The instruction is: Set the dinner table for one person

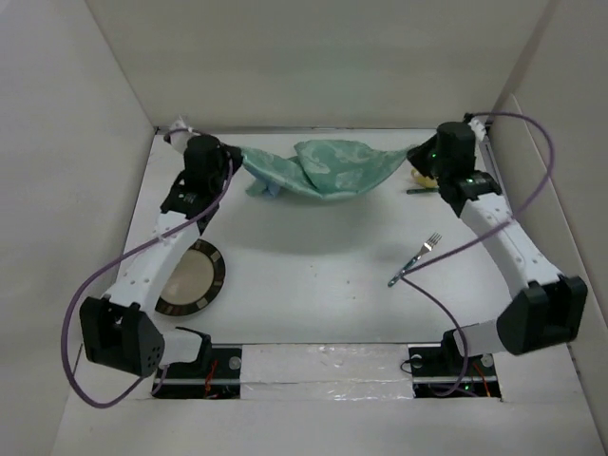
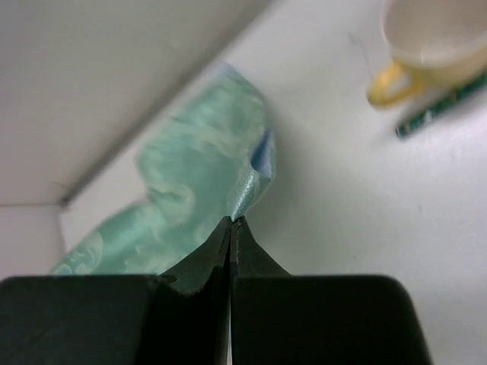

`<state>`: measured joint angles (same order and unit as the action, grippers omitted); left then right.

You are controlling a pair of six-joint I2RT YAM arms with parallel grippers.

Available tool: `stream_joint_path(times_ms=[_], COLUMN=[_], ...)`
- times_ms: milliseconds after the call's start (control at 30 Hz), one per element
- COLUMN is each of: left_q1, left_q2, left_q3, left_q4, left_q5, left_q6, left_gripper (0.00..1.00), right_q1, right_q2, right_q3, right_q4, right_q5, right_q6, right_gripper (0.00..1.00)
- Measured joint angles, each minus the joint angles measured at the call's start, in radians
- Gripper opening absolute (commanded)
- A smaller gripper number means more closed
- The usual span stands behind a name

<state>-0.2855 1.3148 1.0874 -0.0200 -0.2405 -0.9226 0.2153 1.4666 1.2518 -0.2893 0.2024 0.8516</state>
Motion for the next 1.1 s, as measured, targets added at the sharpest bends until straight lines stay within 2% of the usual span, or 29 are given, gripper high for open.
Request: stream_joint_path(times_ms=[233,467,667,800,967,1100], left_q1=[0.006,0.011,0.034,0.053,0.064,0.121], left_q2=[-0.136,-0.222,-0.143,0.004,0.261,0.301], left_q3=[0.318,0.407,0.403,0.422,0.663,0.741], left_q4=[-0.046,-0.085,-0.119,-0.150,-0.245,-0.253], left_q5=[-0.002,0.008,0.026,0.032,0.036,0.133], left_q6=[0.185,0.263,0.293,0.318,0.352,0.335], left_gripper=[0.00,0.00,0.00,0.00,0.00,0.00], right_q1=[0.000,-0.012,-0.052,-0.059,-0.059,-0.063], right_q2=[-0.319,-0.373,-0.228,-0.025,0.265,0.368], right_q3=[0.232,0.416,0.449,0.486,0.723,0.913], right_q4=[-0.076,-0.160,-0.175,-0.191,-0.264,-0.315], right_q5=[0.073,0.059,-0.011,-0.062,-0.131,-0.163], right_q6=[-0.176,-0.241,-0.261,-0.262,-0.258,-0.253], right_gripper=[0.00,0.00,0.00,0.00,0.00,0.00])
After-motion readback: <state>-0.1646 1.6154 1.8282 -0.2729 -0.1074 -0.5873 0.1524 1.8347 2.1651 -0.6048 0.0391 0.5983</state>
